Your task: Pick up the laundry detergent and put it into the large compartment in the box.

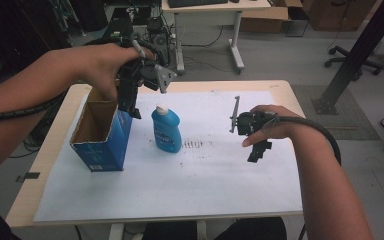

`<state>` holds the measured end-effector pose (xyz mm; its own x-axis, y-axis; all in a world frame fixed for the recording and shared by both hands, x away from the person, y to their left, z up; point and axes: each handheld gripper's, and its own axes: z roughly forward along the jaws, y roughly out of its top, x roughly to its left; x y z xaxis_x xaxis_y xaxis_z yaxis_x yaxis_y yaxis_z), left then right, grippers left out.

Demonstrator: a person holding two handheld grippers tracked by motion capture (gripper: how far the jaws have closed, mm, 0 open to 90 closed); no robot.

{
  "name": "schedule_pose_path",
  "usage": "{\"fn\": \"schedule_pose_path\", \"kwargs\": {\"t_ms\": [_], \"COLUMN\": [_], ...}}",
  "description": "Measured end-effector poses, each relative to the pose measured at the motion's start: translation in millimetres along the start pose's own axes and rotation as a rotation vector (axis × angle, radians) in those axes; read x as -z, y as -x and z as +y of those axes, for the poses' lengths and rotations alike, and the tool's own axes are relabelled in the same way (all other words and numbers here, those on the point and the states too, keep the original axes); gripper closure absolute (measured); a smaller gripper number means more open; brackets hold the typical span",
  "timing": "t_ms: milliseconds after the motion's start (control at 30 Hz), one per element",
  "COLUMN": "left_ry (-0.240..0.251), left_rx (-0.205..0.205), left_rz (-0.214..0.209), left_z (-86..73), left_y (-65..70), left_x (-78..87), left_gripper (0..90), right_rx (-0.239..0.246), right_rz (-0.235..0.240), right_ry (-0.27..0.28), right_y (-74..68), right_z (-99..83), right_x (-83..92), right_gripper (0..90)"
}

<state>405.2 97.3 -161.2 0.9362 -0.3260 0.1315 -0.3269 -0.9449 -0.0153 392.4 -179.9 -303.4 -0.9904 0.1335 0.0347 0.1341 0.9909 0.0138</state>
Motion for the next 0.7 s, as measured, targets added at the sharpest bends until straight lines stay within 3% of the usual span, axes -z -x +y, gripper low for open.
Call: {"fn": "schedule_pose_path", "kwargs": {"t_ms": [233, 700], "left_ry": [-0.004, -0.008], "left_rx": [-0.024, -0.034], "left_rz": [0.02, -0.025], "left_z": [0.2, 3.4], "left_y": [-8.8, -35.8], "left_x": [-5.2, -32.3], "left_gripper": [0.1, 0.1], "right_rx": [-0.018, -0.021], "right_rz": [0.002, 0.007], "right_ry": [-0.001, -0.012], "right_y": [-0.2, -1.1], "right_z": [-2.9, -4.5], "right_x": [-1.1, -4.6], "right_gripper": [4.8, 5.0]}}
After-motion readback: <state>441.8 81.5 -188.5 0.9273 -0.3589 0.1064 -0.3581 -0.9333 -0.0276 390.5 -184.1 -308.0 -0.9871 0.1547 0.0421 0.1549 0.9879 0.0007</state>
